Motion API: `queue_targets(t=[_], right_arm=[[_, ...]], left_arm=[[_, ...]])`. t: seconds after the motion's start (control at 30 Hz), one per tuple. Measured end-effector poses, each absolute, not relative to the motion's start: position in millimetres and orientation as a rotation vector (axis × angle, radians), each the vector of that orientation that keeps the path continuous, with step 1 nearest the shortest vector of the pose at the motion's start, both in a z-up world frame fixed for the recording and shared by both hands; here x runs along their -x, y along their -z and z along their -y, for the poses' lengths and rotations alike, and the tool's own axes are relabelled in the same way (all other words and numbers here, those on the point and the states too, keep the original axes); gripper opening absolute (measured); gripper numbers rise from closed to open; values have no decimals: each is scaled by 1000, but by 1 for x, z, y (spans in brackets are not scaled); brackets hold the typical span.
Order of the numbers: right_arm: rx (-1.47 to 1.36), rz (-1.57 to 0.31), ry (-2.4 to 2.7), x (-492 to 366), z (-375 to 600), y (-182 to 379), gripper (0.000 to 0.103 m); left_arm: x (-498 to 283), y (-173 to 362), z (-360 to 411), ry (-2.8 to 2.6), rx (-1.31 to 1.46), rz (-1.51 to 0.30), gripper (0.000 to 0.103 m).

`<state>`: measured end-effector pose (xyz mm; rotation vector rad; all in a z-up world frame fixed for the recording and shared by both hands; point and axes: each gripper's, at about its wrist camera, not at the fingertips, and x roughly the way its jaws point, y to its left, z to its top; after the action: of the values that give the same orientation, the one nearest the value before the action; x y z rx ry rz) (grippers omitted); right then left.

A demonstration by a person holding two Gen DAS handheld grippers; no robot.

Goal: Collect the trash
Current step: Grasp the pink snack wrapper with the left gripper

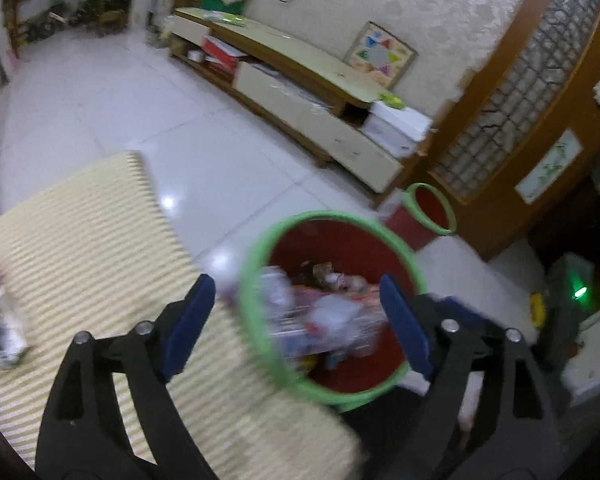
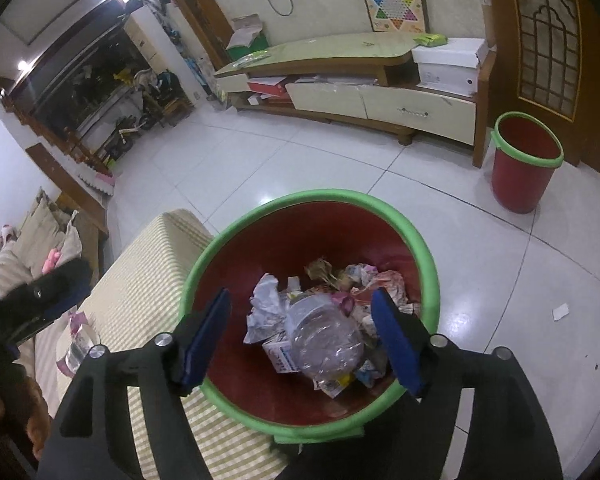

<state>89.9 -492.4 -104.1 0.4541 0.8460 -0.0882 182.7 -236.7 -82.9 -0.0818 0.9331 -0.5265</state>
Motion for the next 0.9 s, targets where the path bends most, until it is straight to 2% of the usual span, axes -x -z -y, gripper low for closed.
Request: queue_targets(t=[0.4, 0.57, 0.7, 0.73, 0.8, 0.83, 0.9], right_arm=[[-415, -919, -32, -95, 420, 113, 73], [-395, -988, -87, -91, 383, 129, 73], [-356, -1014, -117, -81, 361, 130, 73], [-352, -1017, -121, -80, 360, 130, 73], [-338, -1019, -123, -73, 356, 127, 73], [-332, -1019, -121, -71, 356, 126, 73], [-317, -1028, -117, -68, 355, 125, 73]], left_arm=[[-178, 126, -11, -6, 179, -999, 84], [-189, 137, -70, -104, 309, -1024, 84], [-221, 146, -67, -84, 297, -1058, 84], [-228, 152, -65, -88, 288, -1077, 81], [-236, 169, -68, -103, 328, -1136, 61], [-238, 175, -70, -105, 357, -1158, 56], [-234, 180, -72, -101, 402, -1149, 53]])
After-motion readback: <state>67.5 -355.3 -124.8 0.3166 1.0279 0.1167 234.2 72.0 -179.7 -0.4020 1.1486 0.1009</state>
